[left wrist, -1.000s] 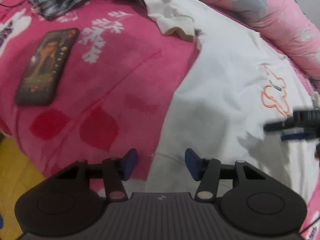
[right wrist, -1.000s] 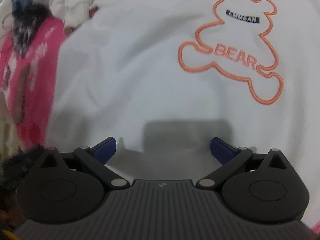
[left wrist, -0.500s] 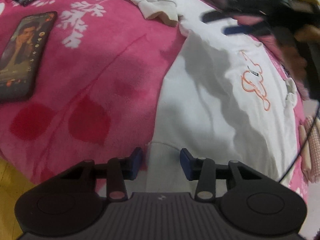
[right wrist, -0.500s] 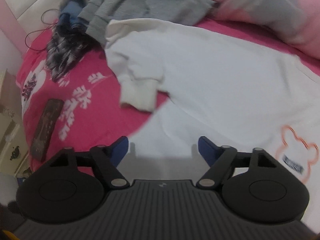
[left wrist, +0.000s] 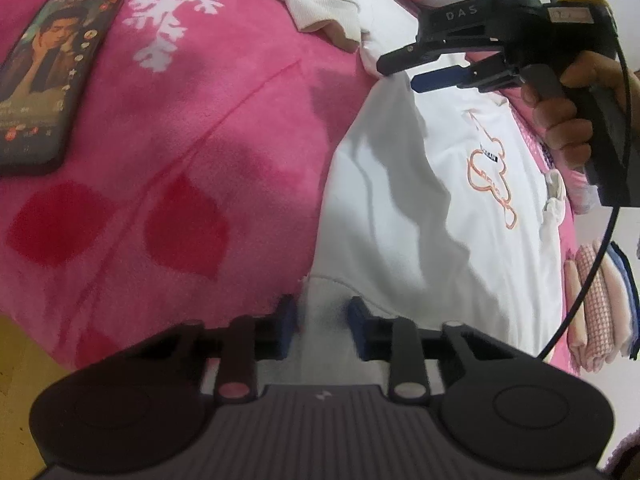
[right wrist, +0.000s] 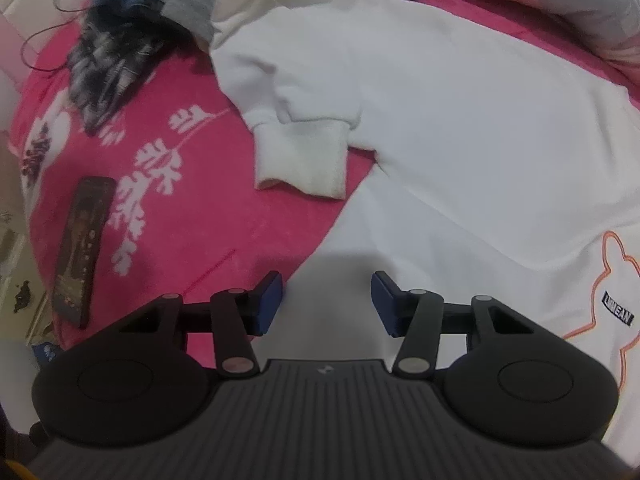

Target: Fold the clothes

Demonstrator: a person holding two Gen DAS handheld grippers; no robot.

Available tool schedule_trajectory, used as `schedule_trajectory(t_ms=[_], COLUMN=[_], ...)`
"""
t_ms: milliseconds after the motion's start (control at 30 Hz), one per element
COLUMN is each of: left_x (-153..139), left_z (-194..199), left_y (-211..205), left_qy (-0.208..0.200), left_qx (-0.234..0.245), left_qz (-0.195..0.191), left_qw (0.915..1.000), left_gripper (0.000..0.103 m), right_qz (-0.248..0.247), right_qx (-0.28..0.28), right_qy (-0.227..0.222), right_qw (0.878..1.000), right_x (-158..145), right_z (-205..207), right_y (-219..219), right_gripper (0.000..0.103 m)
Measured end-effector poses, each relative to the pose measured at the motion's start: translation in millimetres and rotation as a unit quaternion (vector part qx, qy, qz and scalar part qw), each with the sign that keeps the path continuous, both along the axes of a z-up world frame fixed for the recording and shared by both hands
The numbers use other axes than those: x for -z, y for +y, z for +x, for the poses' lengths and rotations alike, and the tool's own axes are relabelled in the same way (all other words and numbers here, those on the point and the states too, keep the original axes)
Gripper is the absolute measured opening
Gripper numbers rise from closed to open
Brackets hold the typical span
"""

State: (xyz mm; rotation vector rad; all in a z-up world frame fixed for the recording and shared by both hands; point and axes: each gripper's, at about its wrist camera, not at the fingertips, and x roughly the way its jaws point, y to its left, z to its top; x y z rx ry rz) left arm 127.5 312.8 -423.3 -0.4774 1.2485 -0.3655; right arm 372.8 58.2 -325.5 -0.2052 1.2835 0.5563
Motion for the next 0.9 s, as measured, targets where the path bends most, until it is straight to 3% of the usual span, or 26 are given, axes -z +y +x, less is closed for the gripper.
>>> schedule_trajectory(t_ms=[67, 167, 433, 633, 900], left_x=[1, -5, -38, -25, -6], left_z=[-1, -5, -24, -35, -34], left_y=[-1, -1, 7, 11, 23], left_qy=[-0.005, -0.025, -0.060, -0.034, -0.010], left_qx=[-0.002, -0.003, -0.001, 0.008, -0.009], left_qz=[-0.004, -0.008, -0.041, -0.032, -0.034], left_qw=[1.0000, 0.9997, 0.9973, 0.9989, 0.9993], left_gripper=[0.011, 0.005, 0.003, 0.003, 0.003], right_qz=[-0.005, -0.012, -0.028, -0.042, -0.043], right_qx=[0.007, 0.018, 0.025, 0.032, -0.006], right_qy=[-0.001, -0.005, -0.020, -0.029, -0.018], right_qw=[1.000, 1.000, 0.999, 0.998, 0.999], right_x=[1, 0, -6, -4, 5], right_z=[2, 6, 9, 11, 11], right_y=[0, 1, 0, 3, 22], right_gripper=[0.044, 0.037, 0.030, 0.030, 0.030])
